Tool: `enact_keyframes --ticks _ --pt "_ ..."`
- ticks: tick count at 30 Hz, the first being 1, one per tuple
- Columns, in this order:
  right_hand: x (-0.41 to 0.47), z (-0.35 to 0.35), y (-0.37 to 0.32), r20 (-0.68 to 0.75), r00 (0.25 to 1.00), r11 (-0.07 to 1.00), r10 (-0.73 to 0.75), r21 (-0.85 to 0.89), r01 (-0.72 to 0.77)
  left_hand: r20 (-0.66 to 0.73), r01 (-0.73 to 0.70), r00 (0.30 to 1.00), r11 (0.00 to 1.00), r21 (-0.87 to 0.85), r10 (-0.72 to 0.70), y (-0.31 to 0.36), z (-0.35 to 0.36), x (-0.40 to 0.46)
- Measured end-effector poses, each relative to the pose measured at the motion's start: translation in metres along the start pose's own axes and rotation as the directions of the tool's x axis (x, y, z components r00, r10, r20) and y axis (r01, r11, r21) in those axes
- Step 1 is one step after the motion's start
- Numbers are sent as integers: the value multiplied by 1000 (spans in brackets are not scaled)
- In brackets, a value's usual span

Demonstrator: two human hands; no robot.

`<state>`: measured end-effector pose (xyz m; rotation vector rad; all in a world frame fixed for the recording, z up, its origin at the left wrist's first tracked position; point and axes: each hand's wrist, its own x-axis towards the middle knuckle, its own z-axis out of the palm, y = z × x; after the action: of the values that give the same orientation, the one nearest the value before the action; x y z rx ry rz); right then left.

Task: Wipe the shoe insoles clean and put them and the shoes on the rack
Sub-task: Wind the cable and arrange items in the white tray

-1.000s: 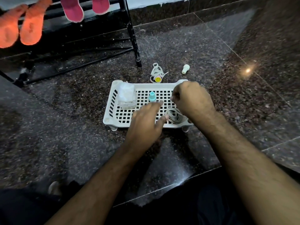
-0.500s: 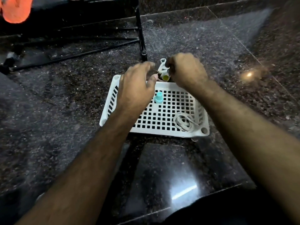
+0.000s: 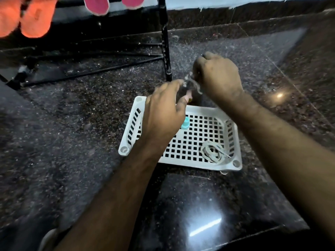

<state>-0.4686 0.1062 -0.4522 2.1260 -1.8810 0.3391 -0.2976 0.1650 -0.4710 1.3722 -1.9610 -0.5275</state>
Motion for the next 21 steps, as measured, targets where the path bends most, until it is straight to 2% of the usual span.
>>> enact_keyframes --ticks 2,4,6,8,10,13,15,17,18,19,21 --pt "-15 -26 -7 -164 987 994 6 106 12 -6 2 1000 999 -45 -2 11 -5 -3" --pt "-36 -55 -16 -254 967 964 20 261 48 3 33 999 981 -191 -33 25 -10 -5" --pt "-61 -79 -25 -261 965 921 38 383 68 33 95 995 909 -405 -90 38 -15 -7" --pt "-88 -97 -34 -208 974 866 84 499 32 37 114 993 821 -559 -113 50 -20 -12" --pt "-109 -104 -40 -164 973 773 162 634 -21 1 71 996 820 -569 -86 56 -25 -18" --pt "-129 -96 -42 -104 937 541 333 835 -99 -38 46 997 883 -468 -72 57 -29 -31" --pt "-133 -89 -42 -53 914 388 401 914 -117 -49 22 998 939 -342 -42 53 -31 -35" --pt "-131 -86 -40 -29 904 299 426 948 -111 -88 15 996 983 -183 -31 50 -33 -35" --pt "-127 -85 -38 -25 901 277 433 955 -107 -110 53 991 978 -201 -77 47 -34 -32" --pt "-123 -85 -36 -19 899 262 438 959 -108 -121 106 982 948 -300 -148 47 -37 -29" --pt "-115 -80 -30 3 908 259 419 958 -123 -119 192 948 830 -523 -294 48 -43 -20"
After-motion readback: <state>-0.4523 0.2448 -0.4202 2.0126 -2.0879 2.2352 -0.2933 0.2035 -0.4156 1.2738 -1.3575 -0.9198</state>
